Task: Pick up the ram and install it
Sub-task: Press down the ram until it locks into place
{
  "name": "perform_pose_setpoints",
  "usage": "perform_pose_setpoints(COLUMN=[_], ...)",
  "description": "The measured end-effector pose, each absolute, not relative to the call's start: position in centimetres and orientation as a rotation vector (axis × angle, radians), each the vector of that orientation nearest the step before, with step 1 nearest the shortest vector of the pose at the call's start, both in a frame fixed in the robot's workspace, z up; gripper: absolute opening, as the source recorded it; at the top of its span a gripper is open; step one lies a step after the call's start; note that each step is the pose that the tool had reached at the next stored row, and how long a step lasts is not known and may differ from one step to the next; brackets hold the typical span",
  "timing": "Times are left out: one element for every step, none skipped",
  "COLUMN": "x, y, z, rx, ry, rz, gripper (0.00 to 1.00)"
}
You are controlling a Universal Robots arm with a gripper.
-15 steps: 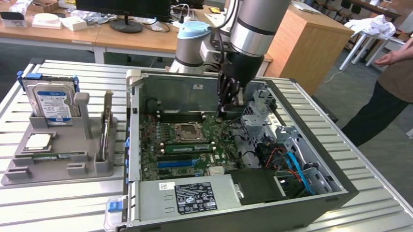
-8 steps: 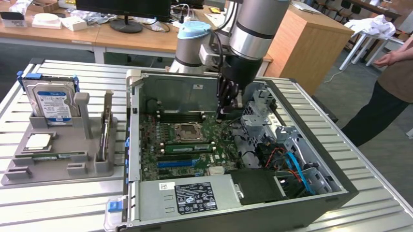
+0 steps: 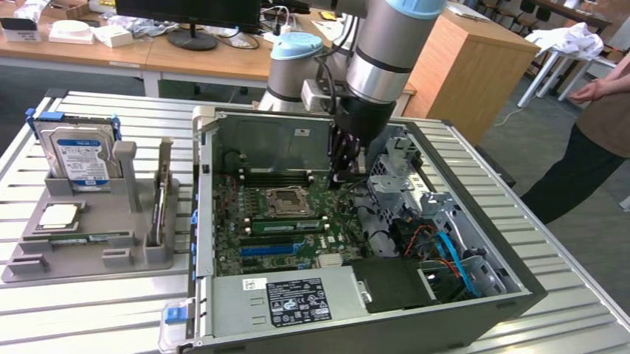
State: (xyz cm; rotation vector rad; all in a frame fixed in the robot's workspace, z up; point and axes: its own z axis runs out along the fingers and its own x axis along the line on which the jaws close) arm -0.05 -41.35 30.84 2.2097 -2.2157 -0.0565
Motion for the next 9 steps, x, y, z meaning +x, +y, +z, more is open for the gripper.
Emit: perform_pose_setpoints(x=[-0.05,-0.05,-0.05,-0.05,-0.05,-0.05,-0.05,-0.05,-0.05], y=[-41.35,-41.35,-41.35,-41.35,-41.35,-41.35,-41.35,-41.35,-41.35], z=[30.66,30.50,30.34,30.18,30.03,29.92,29.88,29.89,29.88], rx=[2.210,2.210,2.210,2.210,2.210,2.210,2.210,2.210,2.210], ry=[-2.216,-2.216,-2.216,-2.216,-2.216,-2.216,-2.216,-2.216,-2.216], rz=[-0.057,-0.056,-0.057,-0.057,-0.057,-0.057,-0.057,-0.056,-0.056], gripper=[0.10,0.10,0.10,0.10,0.10,0.10,0.10,0.10,0.10])
